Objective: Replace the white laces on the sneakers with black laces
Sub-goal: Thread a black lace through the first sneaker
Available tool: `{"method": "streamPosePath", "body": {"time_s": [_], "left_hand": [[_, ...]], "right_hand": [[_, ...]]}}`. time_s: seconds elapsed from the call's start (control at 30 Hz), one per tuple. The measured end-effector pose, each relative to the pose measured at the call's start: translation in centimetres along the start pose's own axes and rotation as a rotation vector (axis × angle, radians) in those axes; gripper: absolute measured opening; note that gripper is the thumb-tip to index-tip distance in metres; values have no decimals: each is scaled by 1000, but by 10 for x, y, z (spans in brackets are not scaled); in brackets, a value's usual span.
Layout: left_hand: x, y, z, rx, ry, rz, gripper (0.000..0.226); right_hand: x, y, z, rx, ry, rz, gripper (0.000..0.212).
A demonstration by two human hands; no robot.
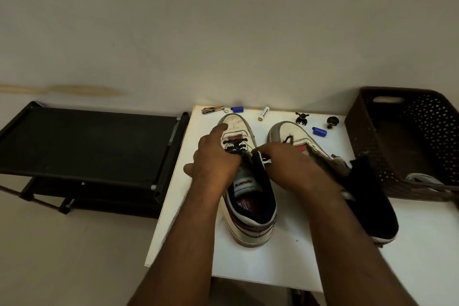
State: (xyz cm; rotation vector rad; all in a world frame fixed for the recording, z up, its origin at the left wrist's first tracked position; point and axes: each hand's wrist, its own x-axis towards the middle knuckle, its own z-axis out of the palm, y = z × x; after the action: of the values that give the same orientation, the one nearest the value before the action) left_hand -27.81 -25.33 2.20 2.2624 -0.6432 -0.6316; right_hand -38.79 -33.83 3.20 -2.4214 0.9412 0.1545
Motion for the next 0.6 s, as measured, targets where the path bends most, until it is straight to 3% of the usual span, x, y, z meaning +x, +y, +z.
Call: {"method": "streamPosePath", "body": {"time_s": [0.1, 0.17, 0.2, 0.3, 0.37, 0.43, 0.5, 0.6], "left_hand": [[0, -2, -2, 31, 17, -21, 68], [1, -3, -4, 48, 21, -23, 68], [1, -3, -6, 50, 26, -31, 68], [1, -5, -9, -2, 5, -50, 71], [-1, -4, -11, -111, -45, -66, 75], [0, -4, -15, -270, -49, -119, 57], [2, -7, -20, -317, -14, -148, 10], [6, -16, -27, -138, -77, -127, 24]], "right_hand": [[0, 1, -3, 14, 66, 10, 15], [-1, 3, -10, 2, 113, 87, 9], [-2, 6, -14, -24, 184, 139, 9], [-9, 16, -30, -54, 605, 238, 14], [-13, 21, -36, -28, 731, 213, 14], [-11, 16, -35, 50, 608, 148, 15], [-7, 7, -23, 86, 372, 81, 31], [0, -1, -4, -5, 144, 47, 49]]}}
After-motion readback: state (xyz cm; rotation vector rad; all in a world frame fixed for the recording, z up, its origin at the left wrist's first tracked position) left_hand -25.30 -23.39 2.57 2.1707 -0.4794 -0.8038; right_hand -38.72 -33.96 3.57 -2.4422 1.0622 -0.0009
